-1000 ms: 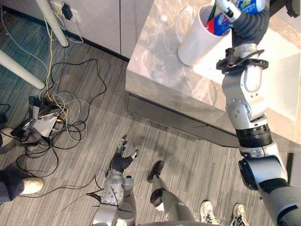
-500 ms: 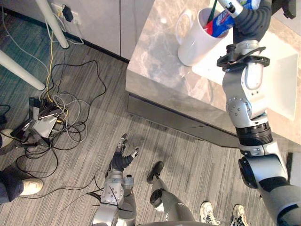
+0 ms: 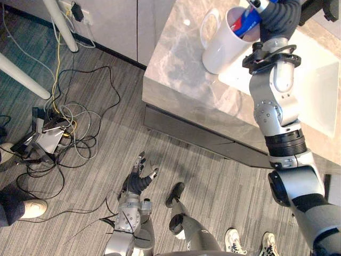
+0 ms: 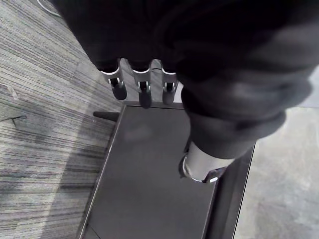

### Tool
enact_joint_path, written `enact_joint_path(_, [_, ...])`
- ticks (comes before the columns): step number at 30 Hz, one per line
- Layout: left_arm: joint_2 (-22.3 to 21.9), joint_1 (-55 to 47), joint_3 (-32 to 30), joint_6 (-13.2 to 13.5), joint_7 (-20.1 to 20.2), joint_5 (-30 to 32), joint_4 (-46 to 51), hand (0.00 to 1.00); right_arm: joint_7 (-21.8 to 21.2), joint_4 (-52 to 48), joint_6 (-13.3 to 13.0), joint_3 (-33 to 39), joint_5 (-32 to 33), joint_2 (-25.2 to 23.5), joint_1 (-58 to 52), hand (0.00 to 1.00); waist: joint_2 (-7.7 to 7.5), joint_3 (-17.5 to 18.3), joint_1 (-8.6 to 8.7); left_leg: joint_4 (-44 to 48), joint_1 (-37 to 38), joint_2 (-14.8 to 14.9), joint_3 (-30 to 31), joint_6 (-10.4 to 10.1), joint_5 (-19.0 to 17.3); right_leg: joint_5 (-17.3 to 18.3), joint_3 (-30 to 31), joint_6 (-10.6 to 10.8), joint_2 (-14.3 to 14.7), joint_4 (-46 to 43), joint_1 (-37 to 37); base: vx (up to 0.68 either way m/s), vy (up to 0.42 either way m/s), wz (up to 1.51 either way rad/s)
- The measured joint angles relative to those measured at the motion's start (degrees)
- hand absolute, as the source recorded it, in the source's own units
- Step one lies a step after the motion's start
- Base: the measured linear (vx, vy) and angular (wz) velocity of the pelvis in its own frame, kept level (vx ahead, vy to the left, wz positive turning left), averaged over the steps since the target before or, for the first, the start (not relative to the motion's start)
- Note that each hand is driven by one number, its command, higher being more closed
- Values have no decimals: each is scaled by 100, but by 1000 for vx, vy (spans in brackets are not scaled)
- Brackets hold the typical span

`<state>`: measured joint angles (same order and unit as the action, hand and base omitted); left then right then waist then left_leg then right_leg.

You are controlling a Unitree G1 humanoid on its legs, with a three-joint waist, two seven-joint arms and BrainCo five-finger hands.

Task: Organize washtable

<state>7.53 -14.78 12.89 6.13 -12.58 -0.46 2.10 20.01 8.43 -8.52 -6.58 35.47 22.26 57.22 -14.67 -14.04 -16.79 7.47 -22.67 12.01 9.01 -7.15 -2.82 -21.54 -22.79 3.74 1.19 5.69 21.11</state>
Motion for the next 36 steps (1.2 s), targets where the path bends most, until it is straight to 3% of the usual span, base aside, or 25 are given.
enact_joint_path(1, [1, 1, -3, 3, -3, 0, 24, 0, 1, 26, 0, -2, 0, -6, 90, 0, -13, -3, -4, 102, -65, -68, 16, -41, -27, 202, -67, -25, -53, -1, -11, 91, 68, 17])
enact_joint_path(6, [-56, -33, 33, 6, -2, -1, 53, 0, 6, 207, 3, -8, 1, -70, 252, 0, -24, -8, 2, 352, -193, -53, 19, -150, -166, 420, -36, 109, -28, -1, -11, 49, 36, 1])
enact_joint_path(8, [-27, -43, 43, 11, -5, -1, 70, 0, 7, 207, 0, -7, 0, -79, 252, 0, -141, -27, 7, 518, -246, -223, 20, -161, -258, 1019, -51, 239, -184, -1, -94, 37, 31, 21])
enact_joint_path(9, [-27, -45, 13, 17, -10, -2, 69, 0, 6, 207, -1, -8, 0, -108, 289, 0, -223, -36, -14, 632, -286, -279, 16, -198, -302, 1287, -87, -11, -224, -2, -102, 31, 13, 15])
enact_joint_path(12, [-73, -167, 28, 47, -6, -3, 78, 0, 3, 205, -26, -5, -1, -163, 326, 0, -227, -35, 3, 848, -408, -139, 83, -338, -433, 1386, -244, 35, -102, -2, -106, 10, 27, -4])
enact_joint_path(15, [-85, -254, 62, 47, -6, -3, 94, 0, 9, 201, -123, 9, -2, -159, 330, 0, -227, -35, 4, 1212, -578, -32, 144, -397, -687, 1375, -292, 6, 25, -3, -114, 37, 76, -6])
enact_joint_path(20, [-85, -252, 57, 64, -9, -3, 284, 0, 44, 202, -133, 27, -2, -157, 330, 0, -224, -34, 0, 1444, -602, 5, 174, -327, -883, 1227, -346, -142, 75, -5, -176, 58, 135, -6])
enact_joint_path(25, [-69, -191, 60, 68, -10, -10, 283, 0, 103, 213, -87, -8, 0, -163, 329, 0, -179, -32, -25, 1208, -438, 250, 155, -256, -833, 653, -201, -97, 256, -2, -174, 36, 165, -12])
enact_joint_path(27, [-64, -153, 58, 68, -12, -13, 282, 0, 104, 213, -80, -8, 0, -168, 328, 0, -170, -28, -133, 1123, -365, 268, 138, -256, -807, 632, -209, -124, 268, -1, -188, 47, 80, 0])
enact_joint_path(31, [-72, -153, 53, 69, -14, -11, 277, 0, 101, 263, 17, -9, 1, -170, 316, 0, 43, -2, -229, 951, -165, 270, 133, -267, -763, 631, -213, -125, 267, -3, -308, 46, 39, 1])
enact_joint_path(36, [-69, -153, 46, 69, -7, -10, 250, 0, 103, 263, 17, 10, 2, -168, 288, 0, 64, 5, -235, 762, 74, 254, 36, -247, -700, 631, -200, -126, 237, -3, -412, 5, 43, -4])
